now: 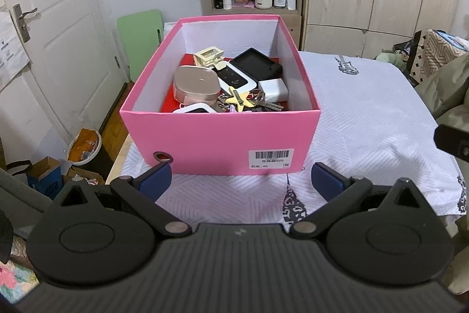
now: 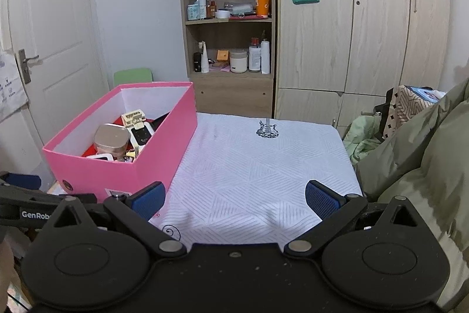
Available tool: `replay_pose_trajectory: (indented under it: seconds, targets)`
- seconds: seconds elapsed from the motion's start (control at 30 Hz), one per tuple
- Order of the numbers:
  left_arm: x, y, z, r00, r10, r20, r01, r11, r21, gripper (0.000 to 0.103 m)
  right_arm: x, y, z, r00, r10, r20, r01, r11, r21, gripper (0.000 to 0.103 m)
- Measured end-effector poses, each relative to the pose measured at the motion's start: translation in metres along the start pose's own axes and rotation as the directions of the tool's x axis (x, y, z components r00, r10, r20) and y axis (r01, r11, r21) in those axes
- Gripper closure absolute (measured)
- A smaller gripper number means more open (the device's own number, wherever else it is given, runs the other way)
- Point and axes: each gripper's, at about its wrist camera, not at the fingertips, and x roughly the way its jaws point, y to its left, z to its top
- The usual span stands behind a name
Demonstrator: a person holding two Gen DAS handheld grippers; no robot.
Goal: Organize rigid objects
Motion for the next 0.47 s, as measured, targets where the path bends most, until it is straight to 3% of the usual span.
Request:
replay_pose_trajectory:
  seconds: [0.47]
  targets:
    - [-0.0056, 0.0096, -0.0024, 1.000, 0.016, 0.025, -0.016, 1.000, -0.022, 0.000, -0.0028, 0.0015, -0.0018, 1.000, -0.006, 0.001, 0.006, 1.000, 0.001, 0.000]
